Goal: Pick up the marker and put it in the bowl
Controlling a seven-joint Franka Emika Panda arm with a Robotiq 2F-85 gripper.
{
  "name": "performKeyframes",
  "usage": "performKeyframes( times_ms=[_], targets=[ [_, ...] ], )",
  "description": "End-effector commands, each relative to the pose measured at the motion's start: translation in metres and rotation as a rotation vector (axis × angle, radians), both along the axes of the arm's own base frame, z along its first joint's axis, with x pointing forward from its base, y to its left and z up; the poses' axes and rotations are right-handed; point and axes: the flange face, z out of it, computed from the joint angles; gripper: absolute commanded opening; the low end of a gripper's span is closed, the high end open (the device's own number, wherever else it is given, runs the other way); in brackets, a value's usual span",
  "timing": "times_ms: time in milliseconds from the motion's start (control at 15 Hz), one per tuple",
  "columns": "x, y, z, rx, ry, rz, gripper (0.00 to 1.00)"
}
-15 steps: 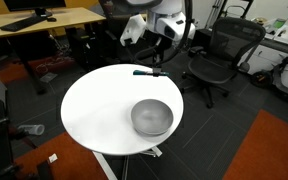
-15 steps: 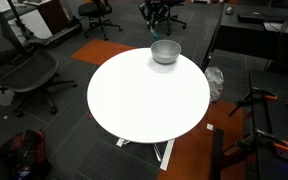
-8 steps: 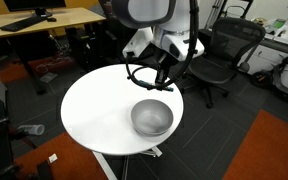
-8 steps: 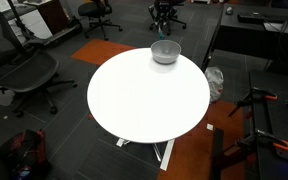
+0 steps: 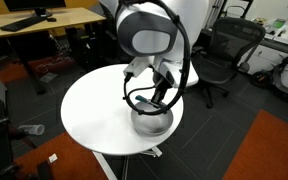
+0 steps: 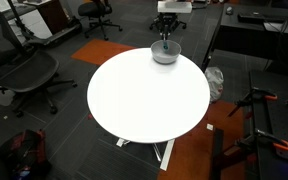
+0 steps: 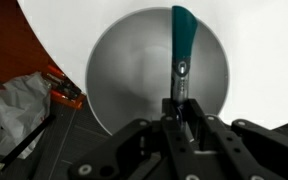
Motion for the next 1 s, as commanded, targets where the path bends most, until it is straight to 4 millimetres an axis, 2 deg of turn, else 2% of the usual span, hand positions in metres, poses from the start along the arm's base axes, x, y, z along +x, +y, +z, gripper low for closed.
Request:
performKeyframes(
  times_ms=[0, 267, 333, 400, 533, 667, 933],
  targets=[
    [0.001, -0.005, -0.02, -0.001, 0.006, -0.068, 0.05],
    [-0.002, -0.01, -0.039, -0.004, 0.024, -0.116, 0.05],
    [-0.001, -0.009, -0.041, -0.002, 0.028, -0.121, 0.13],
    [0.0, -0.009, -0.043, -0.001, 0.031, -0.126, 0.44],
    [0.001, -0.007, -0.043, -0.004, 0.031, -0.125, 0.51],
    [0.002, -0.006, -0.036, -0.011, 0.02, -0.121, 0.66],
    [0.002, 0.0, -0.008, -0.039, -0.028, -0.109, 0.96]
  ],
)
